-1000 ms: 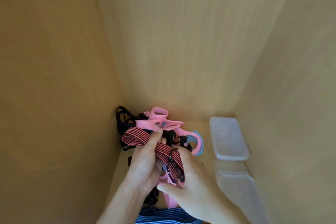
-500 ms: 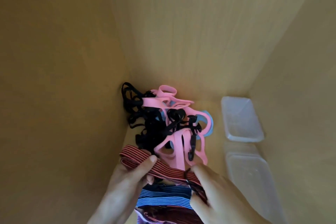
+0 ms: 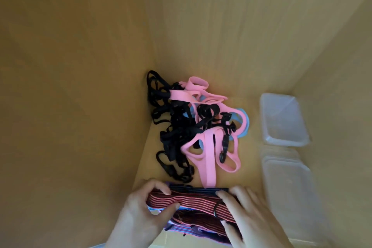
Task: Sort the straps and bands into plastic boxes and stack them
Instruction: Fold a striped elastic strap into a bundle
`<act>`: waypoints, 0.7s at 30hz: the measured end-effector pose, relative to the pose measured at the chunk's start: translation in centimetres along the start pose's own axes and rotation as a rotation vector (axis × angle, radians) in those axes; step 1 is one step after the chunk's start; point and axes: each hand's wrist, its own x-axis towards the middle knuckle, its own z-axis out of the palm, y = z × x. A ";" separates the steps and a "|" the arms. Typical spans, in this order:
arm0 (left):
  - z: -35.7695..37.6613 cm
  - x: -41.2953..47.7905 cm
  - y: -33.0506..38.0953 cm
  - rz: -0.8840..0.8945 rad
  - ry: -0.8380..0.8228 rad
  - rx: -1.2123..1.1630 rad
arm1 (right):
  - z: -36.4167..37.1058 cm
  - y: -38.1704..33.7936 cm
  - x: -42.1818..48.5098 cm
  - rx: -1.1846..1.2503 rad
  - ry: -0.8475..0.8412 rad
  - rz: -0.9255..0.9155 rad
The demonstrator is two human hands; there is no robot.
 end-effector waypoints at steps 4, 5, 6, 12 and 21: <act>1.3 -0.6 -1.6 0.303 0.040 0.392 | 2.3 -4.6 2.3 0.048 -0.275 -0.176; 1.7 -0.8 -1.7 0.315 0.045 0.441 | 2.6 -4.4 2.4 0.061 -0.278 -0.146; 2.0 -1.0 -1.9 0.319 0.048 0.472 | 2.8 -4.3 2.4 0.073 -0.334 -0.130; 3.6 -1.4 -1.9 0.352 0.046 0.559 | 3.8 -4.4 2.4 0.027 -0.345 -0.096; 2.4 -0.7 -3.3 0.271 -0.285 0.798 | 3.5 -4.3 1.6 0.032 -0.276 -0.117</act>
